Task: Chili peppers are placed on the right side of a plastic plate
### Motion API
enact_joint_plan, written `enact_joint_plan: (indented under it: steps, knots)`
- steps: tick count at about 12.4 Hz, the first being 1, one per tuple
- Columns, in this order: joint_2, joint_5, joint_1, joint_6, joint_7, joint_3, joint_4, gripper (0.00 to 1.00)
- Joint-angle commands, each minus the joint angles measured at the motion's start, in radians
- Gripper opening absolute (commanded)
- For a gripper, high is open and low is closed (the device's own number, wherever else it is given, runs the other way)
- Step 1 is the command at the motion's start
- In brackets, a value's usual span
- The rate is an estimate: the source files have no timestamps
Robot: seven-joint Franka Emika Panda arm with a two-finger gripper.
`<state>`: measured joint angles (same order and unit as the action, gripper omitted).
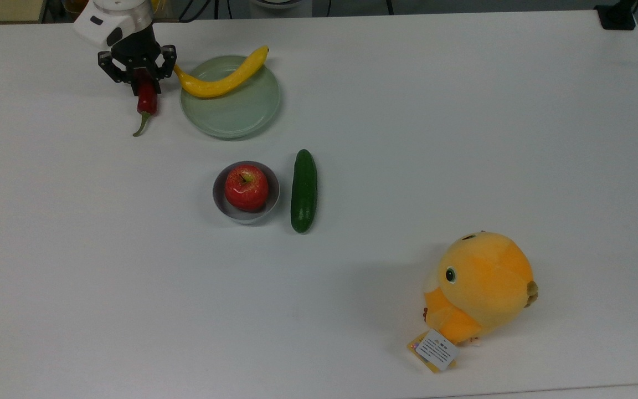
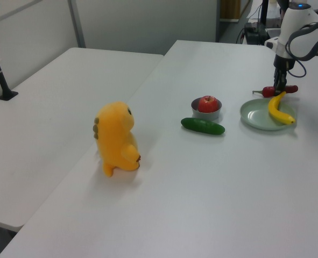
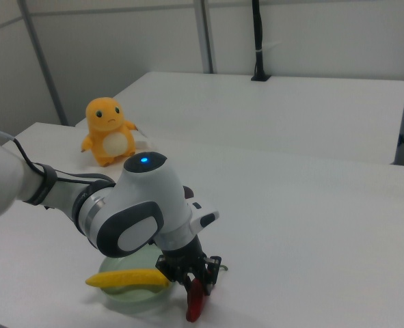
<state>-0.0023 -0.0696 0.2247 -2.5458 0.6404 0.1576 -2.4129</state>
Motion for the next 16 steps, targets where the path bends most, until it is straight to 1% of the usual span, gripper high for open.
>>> enact_joint_plan:
  steps: [1, 3, 4, 5, 7, 8, 9, 10, 11, 13, 14, 16]
  knots:
    - [-0.002, 0.02, -0.022, -0.016, 0.01, 0.002, -0.026, 0.19]
    - [0.001, 0.043, -0.03, -0.013, -0.002, 0.002, -0.023, 0.33]
    - [0.001, 0.047, -0.03, 0.001, -0.011, 0.002, -0.017, 0.48]
    - [0.001, 0.047, -0.03, 0.031, -0.013, 0.002, -0.005, 0.55]
    - [0.001, 0.047, -0.031, 0.048, -0.014, 0.002, 0.004, 0.63]
    - [-0.001, 0.05, -0.031, 0.065, -0.018, 0.002, 0.008, 0.72]
    - [-0.007, 0.074, -0.031, 0.112, -0.049, 0.002, 0.043, 0.94]
    - [-0.005, 0.105, -0.031, 0.19, -0.092, 0.002, 0.105, 1.0]
    - [-0.005, 0.125, -0.031, 0.272, -0.128, 0.002, 0.182, 1.0]
    - [-0.004, 0.128, -0.051, 0.459, -0.206, -0.003, 0.359, 1.0]
    - [-0.005, 0.129, -0.061, 0.546, -0.256, -0.016, 0.442, 1.0]
    - [-0.019, 0.132, -0.067, 0.689, -0.406, -0.067, 0.568, 1.0]
